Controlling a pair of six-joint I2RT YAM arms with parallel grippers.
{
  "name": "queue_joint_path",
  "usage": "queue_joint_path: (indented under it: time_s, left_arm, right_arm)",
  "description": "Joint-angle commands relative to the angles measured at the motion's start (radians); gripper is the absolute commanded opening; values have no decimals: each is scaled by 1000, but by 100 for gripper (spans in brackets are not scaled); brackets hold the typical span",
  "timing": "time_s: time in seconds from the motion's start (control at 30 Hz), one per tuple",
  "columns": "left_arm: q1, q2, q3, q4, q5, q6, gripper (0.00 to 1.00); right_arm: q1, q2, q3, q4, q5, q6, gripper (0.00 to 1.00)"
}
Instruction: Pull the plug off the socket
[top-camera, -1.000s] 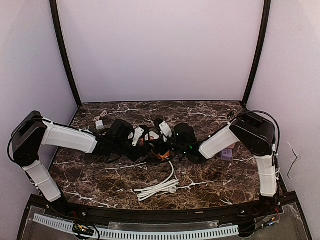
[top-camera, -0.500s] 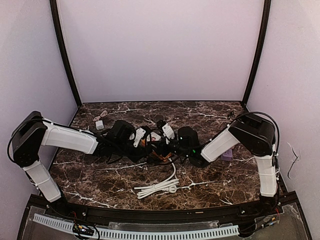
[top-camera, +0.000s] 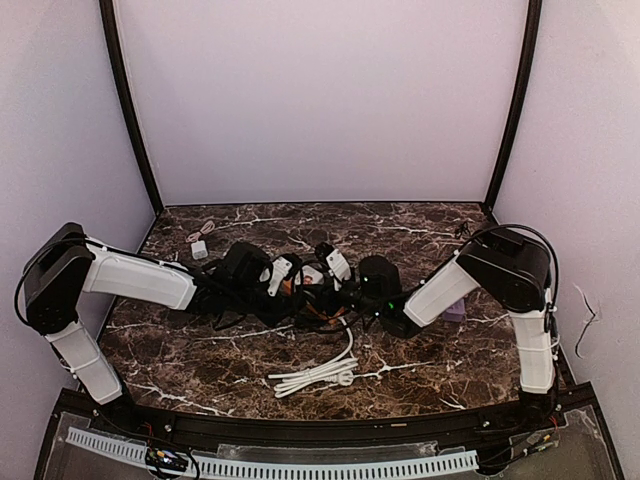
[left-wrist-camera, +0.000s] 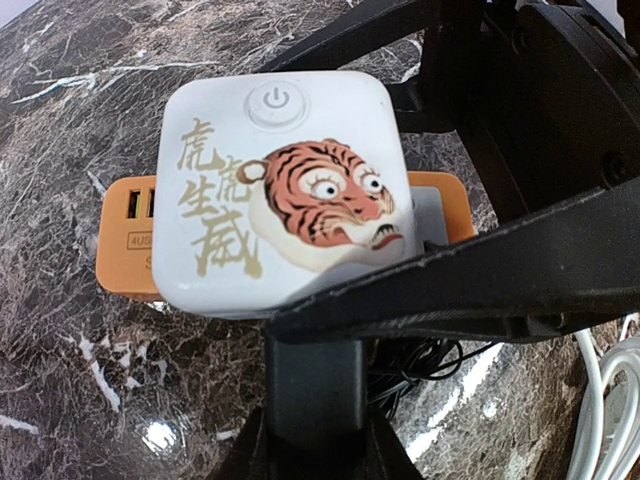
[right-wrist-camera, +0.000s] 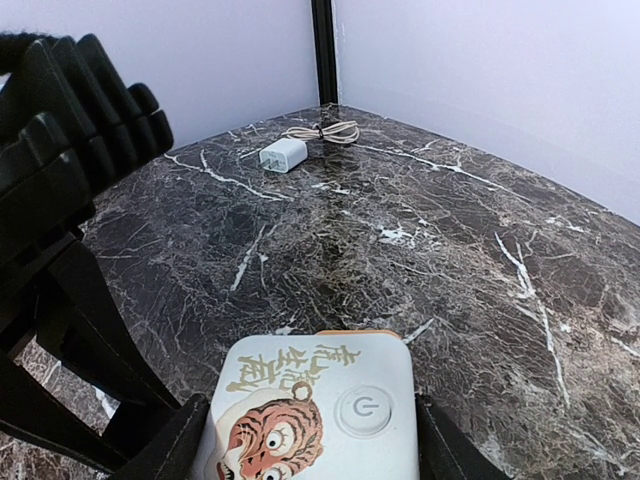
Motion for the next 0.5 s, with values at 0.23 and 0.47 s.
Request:
queue_joint_path:
  time_s: [0.23,0.47]
  left_arm:
    - [-18,-81,-56,-263,-65,-77,1]
    - [-21,-111,-55,-311,-66,-69,1]
  right_arm:
    - [-45,11,-47,-52,143,-51,29]
    - [-48,9,-51,-44,135,-52,28]
